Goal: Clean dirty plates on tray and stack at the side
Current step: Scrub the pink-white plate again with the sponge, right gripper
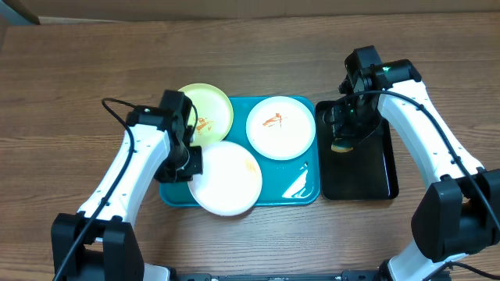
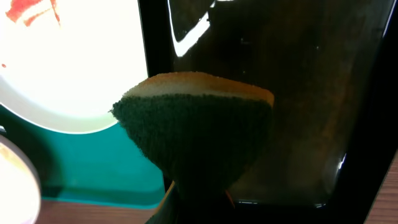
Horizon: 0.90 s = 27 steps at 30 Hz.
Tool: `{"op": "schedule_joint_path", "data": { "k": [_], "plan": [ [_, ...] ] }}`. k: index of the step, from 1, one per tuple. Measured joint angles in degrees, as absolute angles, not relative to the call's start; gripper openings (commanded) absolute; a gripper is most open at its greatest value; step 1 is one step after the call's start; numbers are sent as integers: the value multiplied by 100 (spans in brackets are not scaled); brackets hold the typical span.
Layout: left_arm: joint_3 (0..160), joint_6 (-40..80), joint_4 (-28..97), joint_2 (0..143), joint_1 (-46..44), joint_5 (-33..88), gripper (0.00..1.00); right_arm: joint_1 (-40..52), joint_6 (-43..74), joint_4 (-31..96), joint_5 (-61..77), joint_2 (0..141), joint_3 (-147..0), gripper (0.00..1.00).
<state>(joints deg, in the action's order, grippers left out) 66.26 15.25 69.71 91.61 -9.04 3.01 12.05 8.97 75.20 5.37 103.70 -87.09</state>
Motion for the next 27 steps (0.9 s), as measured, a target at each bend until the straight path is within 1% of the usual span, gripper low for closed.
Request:
{"op": "schedule_joint_path", "data": {
  "k": [4, 7, 11, 15, 22, 27],
  "plan": [
    [6193, 1459, 6702, 9153, -930, 436, 4, 1236, 663, 7463, 1028, 10370, -8709, 4],
    [5905, 1444, 6410, 9153, -930, 548, 4, 1428, 351, 7367, 1391, 10368, -8707, 4],
    [5749, 1435, 6034, 9150, -943, 790, 4, 2029, 3, 7011, 1634, 10370, -8707, 4],
    [5708, 1398, 5946, 9150, -1057, 886, 4, 2895, -174, 6257, 1664, 10368, -8654, 4],
    [5693, 1372, 5942, 9150, -1166, 945, 4, 3835, -244, 5133, 1651, 10425, -8272, 4],
    [5693, 1369, 5933, 9150, -1166, 945, 4, 4285, -257, 4840, 1653, 10733, -8156, 4]
  ]
}}
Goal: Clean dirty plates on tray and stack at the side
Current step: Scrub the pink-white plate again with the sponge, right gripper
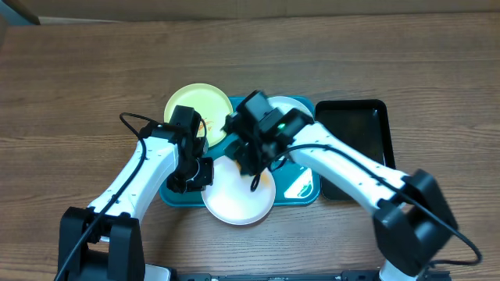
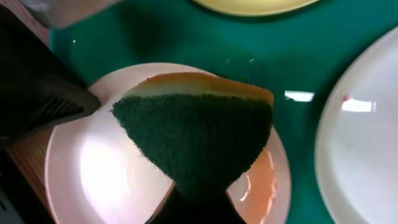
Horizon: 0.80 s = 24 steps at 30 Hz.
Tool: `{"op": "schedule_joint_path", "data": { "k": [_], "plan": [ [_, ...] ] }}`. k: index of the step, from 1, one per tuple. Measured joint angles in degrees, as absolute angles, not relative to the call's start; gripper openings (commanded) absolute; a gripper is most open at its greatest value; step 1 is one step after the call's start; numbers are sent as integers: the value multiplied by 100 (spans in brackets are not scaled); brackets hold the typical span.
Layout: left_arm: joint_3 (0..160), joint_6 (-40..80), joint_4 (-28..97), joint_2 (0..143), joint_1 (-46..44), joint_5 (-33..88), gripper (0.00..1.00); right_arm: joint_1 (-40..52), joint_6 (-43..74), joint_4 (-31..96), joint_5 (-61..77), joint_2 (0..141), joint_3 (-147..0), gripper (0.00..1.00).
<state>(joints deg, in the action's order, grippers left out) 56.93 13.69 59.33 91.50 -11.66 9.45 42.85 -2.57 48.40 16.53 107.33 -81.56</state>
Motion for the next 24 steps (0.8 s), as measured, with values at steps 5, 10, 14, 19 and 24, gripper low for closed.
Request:
{"op": "schedule_joint_path", "data": {
  "k": [5, 10, 14, 19, 24],
  "plan": [
    [5693, 1372, 5933, 9150, -1166, 945, 4, 4456, -259, 4563, 1553, 11231, -8130, 4],
    [5693, 1378, 5931, 9150, -1181, 943, 4, 4460, -257, 4491, 1365, 11598, -8119, 4],
    [5693, 1378, 5970, 9150, -1203, 952, 4, 4416, -255, 4742, 1256, 11622, -8121, 4],
    [5690, 1380, 5972, 9150, -1203, 998, 4, 4217, -106, 5325, 1017, 11622, -8121, 4],
    [5690, 1485, 5927, 9150, -1243, 1116, 4, 4101, 64, 5817, 1000, 11622, -8121, 4]
  ]
}}
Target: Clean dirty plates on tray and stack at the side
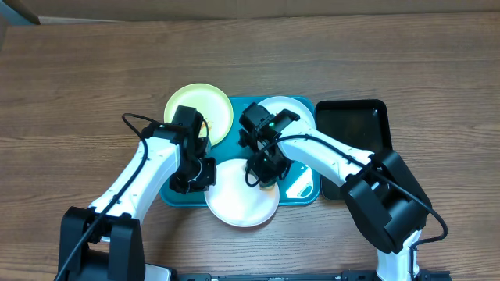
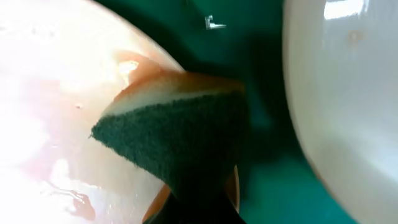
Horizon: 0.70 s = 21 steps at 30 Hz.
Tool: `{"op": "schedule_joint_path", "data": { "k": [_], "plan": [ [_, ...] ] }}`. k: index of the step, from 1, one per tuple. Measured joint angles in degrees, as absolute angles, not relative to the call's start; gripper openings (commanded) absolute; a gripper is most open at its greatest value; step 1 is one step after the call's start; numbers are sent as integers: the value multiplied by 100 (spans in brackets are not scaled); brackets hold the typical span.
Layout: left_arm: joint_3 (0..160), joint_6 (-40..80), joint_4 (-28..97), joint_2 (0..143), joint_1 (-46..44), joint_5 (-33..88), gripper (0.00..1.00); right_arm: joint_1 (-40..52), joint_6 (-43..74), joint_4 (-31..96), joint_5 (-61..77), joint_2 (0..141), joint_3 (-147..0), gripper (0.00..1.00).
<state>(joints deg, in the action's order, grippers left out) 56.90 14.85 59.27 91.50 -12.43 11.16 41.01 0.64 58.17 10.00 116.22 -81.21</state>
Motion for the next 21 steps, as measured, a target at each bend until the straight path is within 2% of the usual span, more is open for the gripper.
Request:
{"op": "schedule_joint_path", "data": {
  "k": [12, 21],
  "plan": [
    [5690, 1658, 5933, 9150, -1262, 808, 4, 3977, 797, 6143, 733, 11192, -8228, 4],
    [6014, 1831, 6270, 9150, -1229, 213, 4, 2593, 1330, 6464, 674, 10016, -8374, 4]
  ]
}}
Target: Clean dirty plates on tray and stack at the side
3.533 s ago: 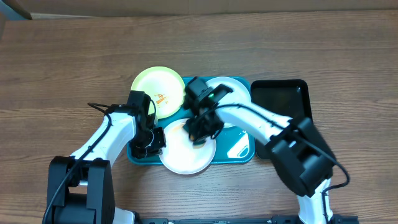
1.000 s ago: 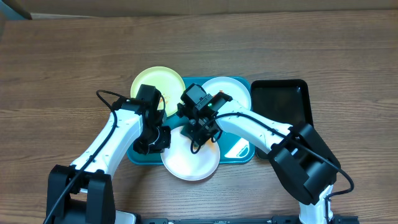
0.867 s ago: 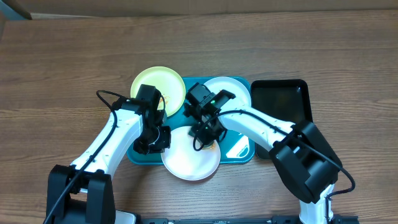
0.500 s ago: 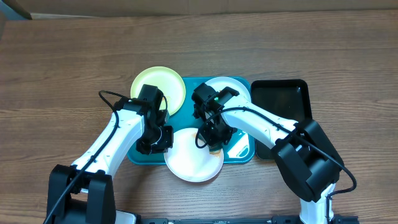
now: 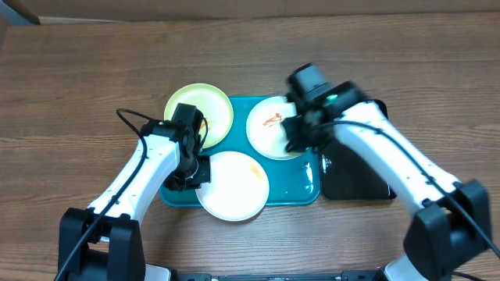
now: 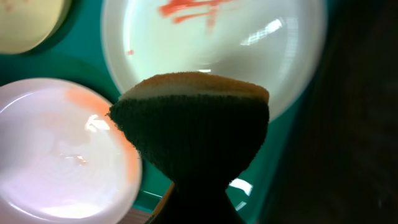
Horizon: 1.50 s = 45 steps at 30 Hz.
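Note:
Three plates lie on the teal tray. The yellow plate at the back left has an orange stain. A white plate at the back right carries a red smear. The front white plate shows a faint orange smear at its right rim. My right gripper is shut on a green and yellow sponge, above the stained back plate's right edge. My left gripper grips the front plate's left rim.
A black tray sits right of the teal tray, partly under my right arm. Bare wooden table surrounds both trays. The front plate overhangs the teal tray's front edge.
My right gripper has gone with the sponge from the front plate's right rim to above the back right plate, near the black tray. The front plate sits slightly further left.
The sponge was first held over the black tray. Then it hung above the front white plate, which my left gripper held. After that it pressed on that plate's orange-stained right rim. Now it is over the red-smeared plate, and a faint orange smear shows on the front plate.

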Tool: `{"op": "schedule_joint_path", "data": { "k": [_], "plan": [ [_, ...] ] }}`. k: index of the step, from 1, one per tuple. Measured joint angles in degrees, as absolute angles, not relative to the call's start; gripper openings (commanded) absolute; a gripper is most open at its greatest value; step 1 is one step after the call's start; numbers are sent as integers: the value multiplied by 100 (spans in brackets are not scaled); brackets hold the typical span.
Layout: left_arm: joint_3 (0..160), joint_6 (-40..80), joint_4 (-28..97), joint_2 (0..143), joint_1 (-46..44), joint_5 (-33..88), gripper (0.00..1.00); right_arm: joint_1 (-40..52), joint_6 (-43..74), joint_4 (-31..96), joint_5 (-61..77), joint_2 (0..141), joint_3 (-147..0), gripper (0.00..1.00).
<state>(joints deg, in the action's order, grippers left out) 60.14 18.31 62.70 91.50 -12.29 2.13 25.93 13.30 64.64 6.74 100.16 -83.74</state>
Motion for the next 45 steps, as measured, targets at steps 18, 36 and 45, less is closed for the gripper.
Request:
{"op": "schedule_joint_path", "data": {
  "k": [18, 36, 45],
  "plan": [
    [8051, 2171, 7325, 9150, -2141, -2095, 4, 228, 1120, 6692, 982, 9985, -7422, 4],
    [8160, 2366, 7116, 9150, -5135, -5614, 4, 228, 1044, 6453, 1011, 9985, -7122, 4],
    [8160, 2366, 7111, 9150, -5205, -6637, 4, 228, 1048, 6482, 1011, 9985, -7122, 4]
  ]
}}
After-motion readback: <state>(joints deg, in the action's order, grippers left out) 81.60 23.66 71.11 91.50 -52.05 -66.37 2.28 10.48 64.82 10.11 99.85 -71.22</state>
